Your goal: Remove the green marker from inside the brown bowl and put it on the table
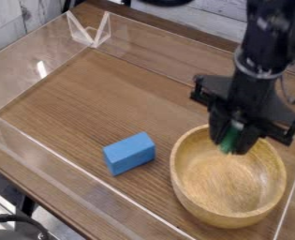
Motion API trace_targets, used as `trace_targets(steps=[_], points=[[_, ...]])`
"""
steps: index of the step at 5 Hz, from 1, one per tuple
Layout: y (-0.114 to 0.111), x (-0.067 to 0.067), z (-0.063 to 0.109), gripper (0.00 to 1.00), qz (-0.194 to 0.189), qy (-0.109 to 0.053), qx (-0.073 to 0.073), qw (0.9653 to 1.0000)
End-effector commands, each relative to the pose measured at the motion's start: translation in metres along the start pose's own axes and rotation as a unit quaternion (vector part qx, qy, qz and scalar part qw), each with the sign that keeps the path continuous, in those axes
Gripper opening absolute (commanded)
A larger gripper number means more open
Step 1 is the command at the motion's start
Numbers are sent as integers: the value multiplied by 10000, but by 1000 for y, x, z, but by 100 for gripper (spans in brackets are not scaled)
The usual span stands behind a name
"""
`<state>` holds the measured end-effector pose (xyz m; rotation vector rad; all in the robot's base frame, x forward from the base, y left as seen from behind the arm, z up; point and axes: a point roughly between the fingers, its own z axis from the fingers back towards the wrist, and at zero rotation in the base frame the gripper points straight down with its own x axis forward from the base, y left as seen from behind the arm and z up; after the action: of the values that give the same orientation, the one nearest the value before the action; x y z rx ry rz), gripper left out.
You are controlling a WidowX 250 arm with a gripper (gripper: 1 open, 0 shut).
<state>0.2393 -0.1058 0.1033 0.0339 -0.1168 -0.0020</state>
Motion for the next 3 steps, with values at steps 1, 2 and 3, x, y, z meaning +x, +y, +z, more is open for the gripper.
trace_targets(steps=[1,2,3], points=[[1,7,6,0,75,-419,-187,9989],[2,9,1,0,121,-483,-332,9982],[3,11,0,0,187,-521,-515,9971]])
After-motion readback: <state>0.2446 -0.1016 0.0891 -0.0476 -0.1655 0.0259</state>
